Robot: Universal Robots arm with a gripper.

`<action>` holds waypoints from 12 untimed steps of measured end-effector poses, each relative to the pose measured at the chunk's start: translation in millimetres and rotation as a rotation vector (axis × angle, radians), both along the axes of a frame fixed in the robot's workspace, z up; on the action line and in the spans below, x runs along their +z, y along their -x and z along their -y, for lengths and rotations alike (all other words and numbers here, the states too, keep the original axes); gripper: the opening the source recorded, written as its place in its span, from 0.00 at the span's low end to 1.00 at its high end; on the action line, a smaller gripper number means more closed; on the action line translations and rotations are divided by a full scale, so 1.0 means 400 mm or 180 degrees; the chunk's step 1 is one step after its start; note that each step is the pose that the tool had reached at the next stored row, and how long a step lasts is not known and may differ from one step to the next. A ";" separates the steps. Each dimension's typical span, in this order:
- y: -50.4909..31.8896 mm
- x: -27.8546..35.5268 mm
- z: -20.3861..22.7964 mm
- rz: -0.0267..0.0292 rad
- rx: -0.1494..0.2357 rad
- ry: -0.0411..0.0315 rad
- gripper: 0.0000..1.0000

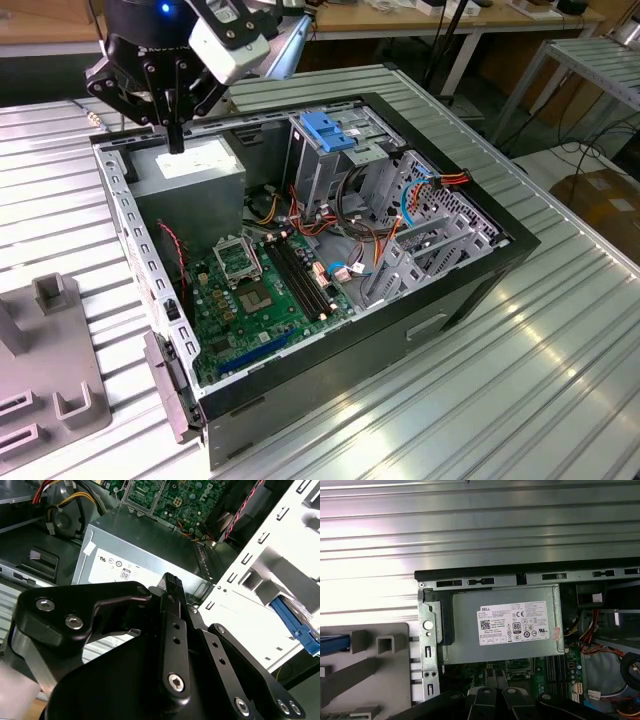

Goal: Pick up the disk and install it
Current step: 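Reach for the disk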

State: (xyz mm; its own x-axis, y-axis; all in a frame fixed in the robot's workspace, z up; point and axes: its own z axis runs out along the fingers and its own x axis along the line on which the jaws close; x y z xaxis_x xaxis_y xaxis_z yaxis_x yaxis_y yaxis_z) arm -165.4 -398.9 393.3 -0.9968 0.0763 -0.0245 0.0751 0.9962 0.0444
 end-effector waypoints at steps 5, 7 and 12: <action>0.012 0.000 0.000 0.0000 0.0000 0.0000 0.10; 0.016 0.000 0.000 0.0000 0.0000 0.0000 0.10; 0.029 0.000 0.000 0.0000 0.0000 0.0000 0.10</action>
